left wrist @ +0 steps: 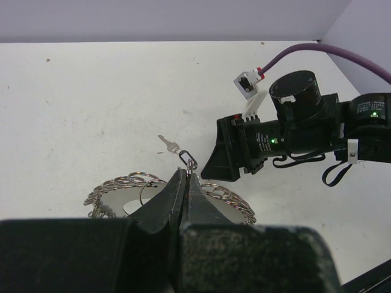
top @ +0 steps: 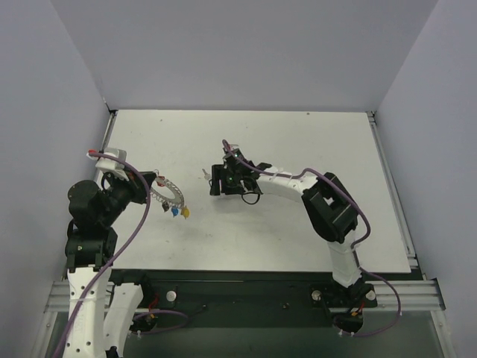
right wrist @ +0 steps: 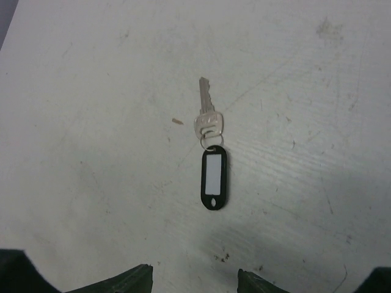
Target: Put the keys on the keyring
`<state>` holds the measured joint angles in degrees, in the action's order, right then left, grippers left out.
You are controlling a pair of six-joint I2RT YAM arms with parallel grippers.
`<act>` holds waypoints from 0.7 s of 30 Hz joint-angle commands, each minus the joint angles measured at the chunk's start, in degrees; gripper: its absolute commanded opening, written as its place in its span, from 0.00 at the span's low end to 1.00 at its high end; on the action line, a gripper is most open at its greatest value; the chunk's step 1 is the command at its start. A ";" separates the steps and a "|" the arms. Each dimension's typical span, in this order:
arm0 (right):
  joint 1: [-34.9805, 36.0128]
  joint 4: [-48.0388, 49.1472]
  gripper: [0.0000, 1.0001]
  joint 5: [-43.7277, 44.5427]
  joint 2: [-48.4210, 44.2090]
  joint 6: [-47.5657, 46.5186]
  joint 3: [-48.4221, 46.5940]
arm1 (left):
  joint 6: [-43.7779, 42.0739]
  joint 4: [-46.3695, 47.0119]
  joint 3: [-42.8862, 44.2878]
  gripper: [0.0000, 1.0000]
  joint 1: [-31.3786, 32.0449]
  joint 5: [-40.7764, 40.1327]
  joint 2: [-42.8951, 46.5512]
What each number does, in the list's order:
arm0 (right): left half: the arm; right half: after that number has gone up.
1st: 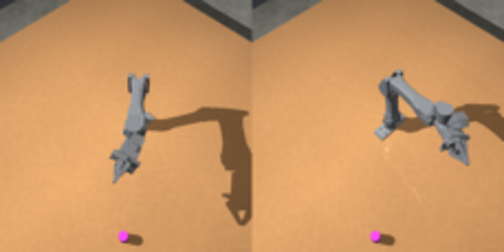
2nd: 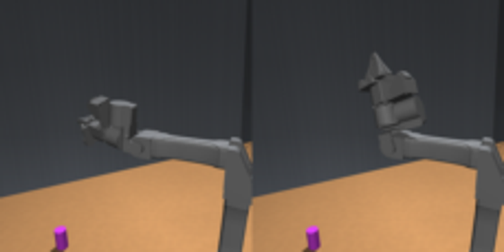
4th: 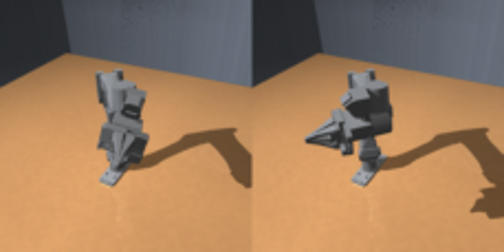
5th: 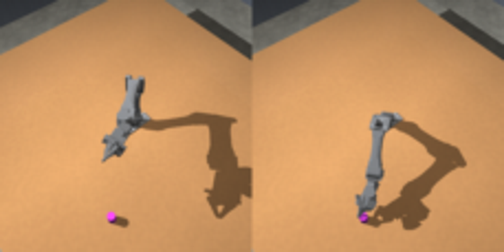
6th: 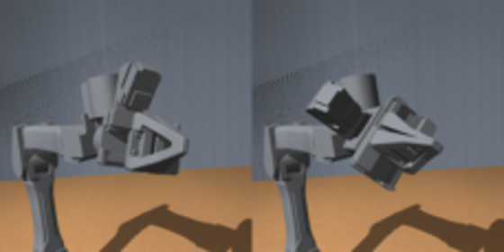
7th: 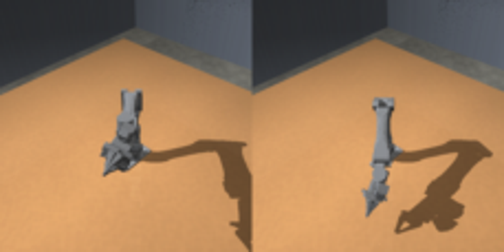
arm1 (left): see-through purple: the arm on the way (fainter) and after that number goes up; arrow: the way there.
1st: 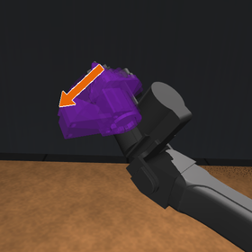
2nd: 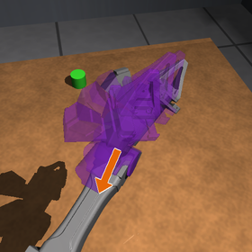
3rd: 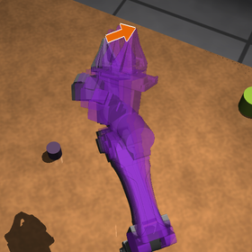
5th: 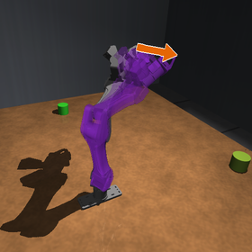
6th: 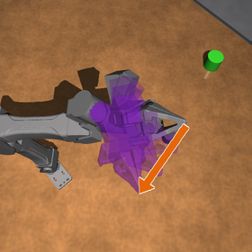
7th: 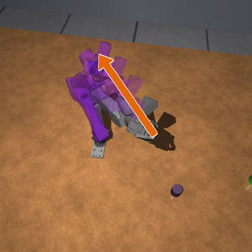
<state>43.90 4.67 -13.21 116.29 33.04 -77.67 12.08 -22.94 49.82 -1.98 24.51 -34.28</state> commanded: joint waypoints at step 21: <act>2.68 -28.04 0.33 21.21 24.33 -4.03 -42.03 | -0.91 3.69 0.45 0.00 -0.39 0.18 -0.78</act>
<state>46.19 -15.88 5.15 138.41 28.56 -115.24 11.75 -22.96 49.25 -1.98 24.49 -35.16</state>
